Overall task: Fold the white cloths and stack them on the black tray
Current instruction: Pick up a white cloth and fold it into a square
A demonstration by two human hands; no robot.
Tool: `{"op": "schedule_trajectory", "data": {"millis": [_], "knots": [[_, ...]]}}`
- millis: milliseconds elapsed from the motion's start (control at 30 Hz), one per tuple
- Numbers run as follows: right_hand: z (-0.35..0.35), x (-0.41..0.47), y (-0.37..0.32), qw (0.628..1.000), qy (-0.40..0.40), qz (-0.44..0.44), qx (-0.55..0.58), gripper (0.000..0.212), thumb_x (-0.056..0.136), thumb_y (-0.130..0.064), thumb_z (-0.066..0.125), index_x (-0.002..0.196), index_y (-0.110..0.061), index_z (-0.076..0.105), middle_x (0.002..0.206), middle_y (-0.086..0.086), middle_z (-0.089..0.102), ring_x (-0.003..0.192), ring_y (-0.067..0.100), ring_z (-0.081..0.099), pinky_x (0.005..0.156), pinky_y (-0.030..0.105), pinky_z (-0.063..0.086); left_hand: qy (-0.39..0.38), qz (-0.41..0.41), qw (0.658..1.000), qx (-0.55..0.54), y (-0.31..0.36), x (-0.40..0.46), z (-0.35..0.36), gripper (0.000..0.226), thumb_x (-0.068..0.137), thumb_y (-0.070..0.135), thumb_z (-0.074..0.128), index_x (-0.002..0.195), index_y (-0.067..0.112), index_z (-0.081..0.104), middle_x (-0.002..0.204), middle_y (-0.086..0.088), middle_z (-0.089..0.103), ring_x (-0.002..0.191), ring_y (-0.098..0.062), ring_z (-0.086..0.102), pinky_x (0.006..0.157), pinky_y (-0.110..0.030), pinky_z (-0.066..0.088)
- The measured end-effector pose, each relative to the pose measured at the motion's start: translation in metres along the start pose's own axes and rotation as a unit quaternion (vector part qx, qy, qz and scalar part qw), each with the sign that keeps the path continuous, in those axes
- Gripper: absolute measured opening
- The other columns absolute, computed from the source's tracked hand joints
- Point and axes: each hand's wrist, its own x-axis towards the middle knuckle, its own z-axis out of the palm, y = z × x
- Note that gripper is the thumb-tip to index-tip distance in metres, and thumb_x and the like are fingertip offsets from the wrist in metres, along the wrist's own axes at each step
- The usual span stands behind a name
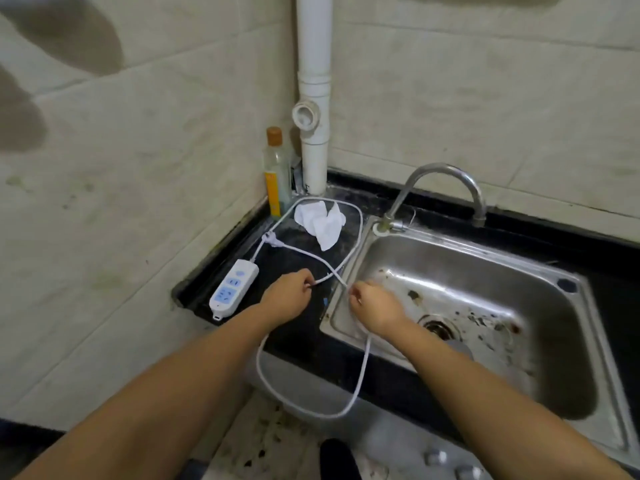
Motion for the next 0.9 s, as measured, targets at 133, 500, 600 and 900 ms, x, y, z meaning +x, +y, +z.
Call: {"op": "schedule_trajectory", "data": {"millis": [133, 500, 600, 900], "knots": [[0.008, 0.094, -0.001, 1.0, -0.012, -0.005, -0.001, 0.025, 0.094, -0.03, 0.046, 0.105, -0.014, 0.062, 0.11, 0.011, 0.059, 0.104, 0.031, 0.058, 0.088, 0.04, 0.048, 0.016, -0.007, 1.0, 0.019, -0.003, 0.088, 0.0, 0.027, 0.094, 0.008, 0.04, 0.115, 0.013, 0.055, 0.108, -0.015, 0.062, 0.095, -0.032, 0.059, 0.076, -0.039, 0.046], [0.048, 0.218, -0.004, 0.999, -0.011, 0.045, 0.002, 0.036, 0.094, -0.035, 0.045, 0.122, -0.014, 0.051, 0.124, 0.008, 0.053, 0.117, 0.029, 0.049, 0.094, 0.04, 0.037, -0.08, 0.13, 0.97, 0.188, -0.028, 0.223, 0.013, 0.028, 0.09, 0.013, 0.048, 0.117, 0.012, 0.054, 0.108, -0.014, 0.048, 0.098, -0.032, 0.049, 0.078, -0.044, 0.043], [0.044, 0.22, 0.001, 1.0, 0.008, 0.029, 0.001, 0.027, 0.093, -0.03, 0.046, 0.111, -0.013, 0.057, 0.116, 0.008, 0.056, 0.111, 0.029, 0.05, 0.089, 0.038, 0.037, -0.063, 0.138, 0.953, 0.261, -0.029, 0.229, 0.009, 0.021, 0.09, 0.014, 0.047, 0.109, 0.011, 0.054, 0.108, -0.013, 0.048, 0.098, -0.031, 0.048, 0.07, -0.037, 0.034], [-0.034, 0.177, 0.02, 0.935, 0.165, 0.055, 0.31, 0.007, 0.09, -0.016, 0.052, 0.085, -0.012, 0.053, 0.082, 0.005, 0.058, 0.074, 0.018, 0.053, 0.067, 0.029, 0.041, 0.09, 0.114, 0.963, 0.228, -0.014, 0.196, -0.039, 0.033, 0.094, 0.036, 0.05, 0.108, 0.01, 0.064, 0.111, -0.011, 0.053, 0.105, -0.029, 0.051, 0.08, -0.038, 0.039]]}}
